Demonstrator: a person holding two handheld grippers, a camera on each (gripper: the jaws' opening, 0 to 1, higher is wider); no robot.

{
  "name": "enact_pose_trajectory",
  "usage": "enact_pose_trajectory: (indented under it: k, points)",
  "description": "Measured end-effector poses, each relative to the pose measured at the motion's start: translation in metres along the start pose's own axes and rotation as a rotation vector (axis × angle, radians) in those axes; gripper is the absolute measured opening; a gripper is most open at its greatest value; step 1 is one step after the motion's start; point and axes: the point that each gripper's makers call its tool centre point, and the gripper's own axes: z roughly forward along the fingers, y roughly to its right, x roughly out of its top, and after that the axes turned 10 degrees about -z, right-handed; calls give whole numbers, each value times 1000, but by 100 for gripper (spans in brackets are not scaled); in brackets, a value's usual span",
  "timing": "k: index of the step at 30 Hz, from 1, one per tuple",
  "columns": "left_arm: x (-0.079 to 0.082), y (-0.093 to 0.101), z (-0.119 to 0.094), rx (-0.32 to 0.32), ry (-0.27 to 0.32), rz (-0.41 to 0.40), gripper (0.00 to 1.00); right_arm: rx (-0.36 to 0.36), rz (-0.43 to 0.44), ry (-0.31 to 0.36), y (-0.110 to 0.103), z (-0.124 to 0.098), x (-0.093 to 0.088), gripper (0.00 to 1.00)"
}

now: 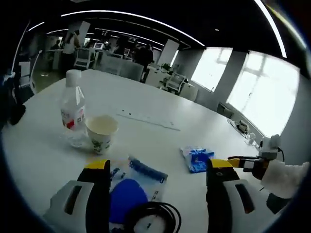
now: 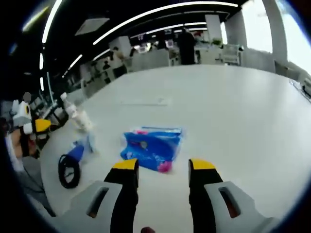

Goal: Arrange the tabletop items into an orderly group along one side of the table until the central work area is clear of visible clutter.

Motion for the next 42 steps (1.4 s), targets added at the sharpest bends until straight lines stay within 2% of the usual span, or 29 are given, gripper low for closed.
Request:
enact_pose_trajectory:
  k: [3,8,15,16,18,23,27,31,36,40,42]
  points:
    - [4,1,-6,8,10,29,82,25,27,27,-11,-16,5,44]
    - [-2,7,-12,9,-2,39,81,33,27,53,-23,-36,6,46]
    - [-18,4,-20,13,-41,46,77,42,58,38,-32,-59,-8,46]
    - [-19,1,-21,17,-44,41,77,53,95,31,-35,-61,-12,46]
    - [-21,0,-24,20,-45,33,77,69,126,25,-40,-64,-16,46]
    - [-21,-6,-27,32,-51,27,76,85,114,-1,-52,-71,-26,46]
    - [-24,-9,-29,49,-68,38,75,105,179,-12,-61,-70,-33,45]
    - [-28,-11,-30,52,-77,26,74,114,164,-28,-69,-70,-38,43]
    - [-35,-15,-30,62,-105,21,70,130,168,-42,-71,-71,-40,41]
    - [-38,-16,-31,65,-113,15,69,140,205,-15,-72,-73,-35,40]
    - [-44,-16,-33,69,-136,44,69,139,207,-12,-73,-74,-35,39]
